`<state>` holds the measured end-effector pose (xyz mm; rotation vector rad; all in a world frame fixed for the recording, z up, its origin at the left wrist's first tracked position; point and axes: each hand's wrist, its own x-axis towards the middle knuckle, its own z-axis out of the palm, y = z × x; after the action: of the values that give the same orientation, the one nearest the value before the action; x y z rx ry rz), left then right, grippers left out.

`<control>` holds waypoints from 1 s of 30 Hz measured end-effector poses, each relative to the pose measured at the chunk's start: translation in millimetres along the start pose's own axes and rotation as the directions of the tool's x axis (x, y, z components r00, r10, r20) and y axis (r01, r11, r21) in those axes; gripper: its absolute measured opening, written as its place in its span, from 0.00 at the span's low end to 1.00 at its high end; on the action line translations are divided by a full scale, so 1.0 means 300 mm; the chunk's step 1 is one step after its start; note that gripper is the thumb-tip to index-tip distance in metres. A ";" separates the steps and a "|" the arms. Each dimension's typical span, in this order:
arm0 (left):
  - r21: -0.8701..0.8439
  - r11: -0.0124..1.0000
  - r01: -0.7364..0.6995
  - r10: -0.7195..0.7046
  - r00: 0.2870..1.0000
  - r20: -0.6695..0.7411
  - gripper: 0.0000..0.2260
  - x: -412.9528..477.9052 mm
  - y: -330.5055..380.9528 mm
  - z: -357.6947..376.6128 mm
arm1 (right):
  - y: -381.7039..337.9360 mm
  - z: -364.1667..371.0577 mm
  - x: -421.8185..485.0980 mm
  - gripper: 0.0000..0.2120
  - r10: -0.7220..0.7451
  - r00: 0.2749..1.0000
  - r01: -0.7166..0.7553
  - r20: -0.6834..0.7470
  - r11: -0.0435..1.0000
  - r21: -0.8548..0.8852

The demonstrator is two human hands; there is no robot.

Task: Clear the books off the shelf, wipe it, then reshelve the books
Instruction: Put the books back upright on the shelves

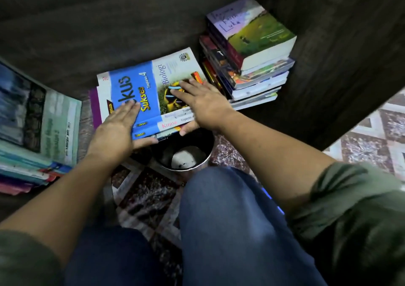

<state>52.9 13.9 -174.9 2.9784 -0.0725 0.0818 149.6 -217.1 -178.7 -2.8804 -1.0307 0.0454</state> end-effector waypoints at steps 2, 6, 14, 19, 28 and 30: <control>0.077 0.996 0.043 -0.050 0.995 0.084 0.49 0.021 0.030 -0.041 | -0.003 0.003 -0.022 0.51 0.007 1.000 -0.007 -0.019 1.000 0.018; 0.548 0.835 0.047 -0.189 0.960 0.206 0.36 0.052 0.226 -0.125 | 0.048 0.115 -0.228 0.32 -0.007 0.880 0.091 -0.475 0.984 0.154; 0.151 0.770 -0.620 0.544 0.762 0.352 0.21 0.039 0.947 -0.012 | 0.285 0.532 -1.054 0.11 0.595 0.788 -0.604 0.161 0.694 0.393; 0.192 0.189 -0.963 0.812 0.263 0.521 0.08 0.015 1.312 0.231 | 0.437 0.599 -1.292 0.13 0.759 0.573 -0.810 0.309 0.469 0.351; 0.349 0.164 -0.923 0.653 0.366 0.663 0.10 0.104 1.520 0.579 | 0.638 0.840 -1.291 0.22 0.740 0.464 -0.879 0.488 0.454 0.148; 0.347 0.232 -0.909 0.621 0.413 0.666 0.10 0.120 1.502 0.626 | 0.662 0.884 -1.260 0.25 0.760 0.459 -0.881 0.461 0.456 0.126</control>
<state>74.7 -462.4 -286.4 3.1081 -2.1020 -0.5124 -31.7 -592.2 -460.1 -2.7278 0.5096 0.7348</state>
